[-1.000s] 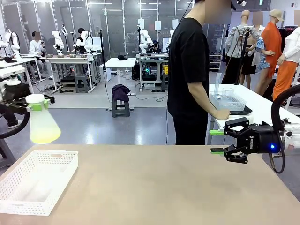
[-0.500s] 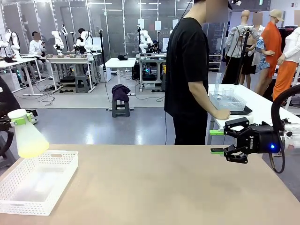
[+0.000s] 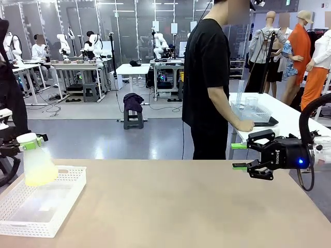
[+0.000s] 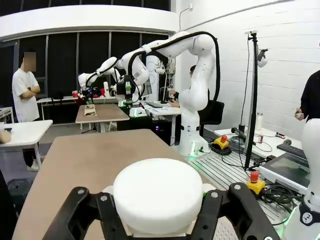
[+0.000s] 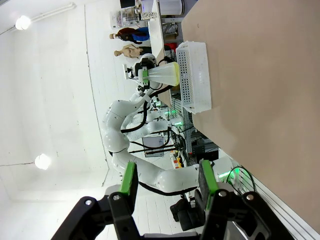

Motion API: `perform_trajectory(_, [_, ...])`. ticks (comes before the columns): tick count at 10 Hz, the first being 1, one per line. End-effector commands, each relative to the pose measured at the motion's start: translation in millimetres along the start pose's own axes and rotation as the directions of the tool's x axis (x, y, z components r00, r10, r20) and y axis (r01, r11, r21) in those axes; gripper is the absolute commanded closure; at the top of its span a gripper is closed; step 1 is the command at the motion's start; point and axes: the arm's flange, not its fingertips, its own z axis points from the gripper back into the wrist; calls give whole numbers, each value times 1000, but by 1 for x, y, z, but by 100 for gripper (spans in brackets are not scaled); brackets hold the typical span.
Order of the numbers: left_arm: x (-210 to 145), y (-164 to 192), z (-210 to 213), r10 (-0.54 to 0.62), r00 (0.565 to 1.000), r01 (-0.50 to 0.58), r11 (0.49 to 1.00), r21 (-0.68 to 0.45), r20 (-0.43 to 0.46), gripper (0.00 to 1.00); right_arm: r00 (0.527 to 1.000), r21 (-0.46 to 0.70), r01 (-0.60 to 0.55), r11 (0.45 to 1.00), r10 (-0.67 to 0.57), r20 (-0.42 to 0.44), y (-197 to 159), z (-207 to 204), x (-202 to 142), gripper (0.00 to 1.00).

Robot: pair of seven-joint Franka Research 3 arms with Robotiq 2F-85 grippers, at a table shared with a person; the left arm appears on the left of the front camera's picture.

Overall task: Prepare the solutions needed for the experiment.
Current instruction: When the human places the Big flask in the center of the table, pick up the Big flask and place it in the left Organizing basket.

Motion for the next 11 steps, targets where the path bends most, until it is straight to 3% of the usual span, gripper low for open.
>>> perform_trajectory(1, [-10,4,-11,3,999,-3,1000,11,-42,100,1000,7,-3,1000,3,5,1,0,0,37])
perform_trajectory(11, [-69,23,-30,-27,987,21,999,-35,-161,100,1000,7,-3,1000,3,5,1,0,0,37])
